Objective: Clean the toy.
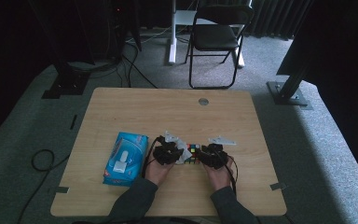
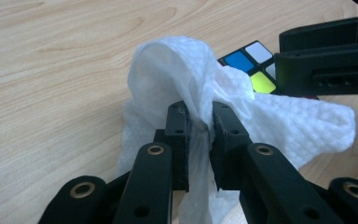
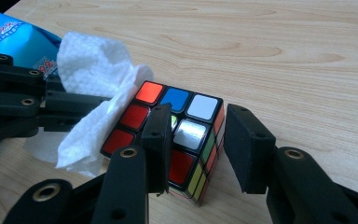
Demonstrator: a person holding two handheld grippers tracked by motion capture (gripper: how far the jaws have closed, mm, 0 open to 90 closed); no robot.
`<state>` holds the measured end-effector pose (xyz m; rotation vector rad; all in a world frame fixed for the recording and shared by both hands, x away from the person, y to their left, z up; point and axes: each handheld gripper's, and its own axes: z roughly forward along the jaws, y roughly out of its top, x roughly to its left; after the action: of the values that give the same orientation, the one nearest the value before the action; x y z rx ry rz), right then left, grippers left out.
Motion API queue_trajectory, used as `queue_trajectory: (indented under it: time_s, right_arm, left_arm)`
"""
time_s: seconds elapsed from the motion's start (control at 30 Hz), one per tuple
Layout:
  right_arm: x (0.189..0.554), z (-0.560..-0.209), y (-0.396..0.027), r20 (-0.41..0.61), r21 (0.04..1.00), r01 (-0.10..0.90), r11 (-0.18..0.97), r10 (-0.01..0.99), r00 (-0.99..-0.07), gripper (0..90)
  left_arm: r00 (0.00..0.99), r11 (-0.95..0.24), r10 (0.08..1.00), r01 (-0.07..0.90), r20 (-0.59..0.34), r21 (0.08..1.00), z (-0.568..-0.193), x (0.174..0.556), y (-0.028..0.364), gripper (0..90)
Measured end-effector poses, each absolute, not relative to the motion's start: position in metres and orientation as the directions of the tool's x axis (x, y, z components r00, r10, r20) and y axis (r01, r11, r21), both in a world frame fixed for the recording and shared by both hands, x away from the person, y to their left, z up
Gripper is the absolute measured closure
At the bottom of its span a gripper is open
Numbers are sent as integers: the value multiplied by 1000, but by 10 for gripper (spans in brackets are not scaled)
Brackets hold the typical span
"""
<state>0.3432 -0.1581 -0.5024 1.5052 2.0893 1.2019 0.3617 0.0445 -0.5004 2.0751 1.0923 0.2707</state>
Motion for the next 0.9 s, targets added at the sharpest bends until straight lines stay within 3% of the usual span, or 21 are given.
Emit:
queue_trajectory:
  time_s: [0.1,0.9]
  right_arm:
    - [344,-503,-158,238,762,641,89,882,-406,684]
    - [344,-505,-156,238,774,629,76,885,-400,700]
  left_arm:
    - [612,-352,779,610,-139,710,-501,364,41,791]
    - [591,-336,797,605,-125,722,-500,379,37,815]
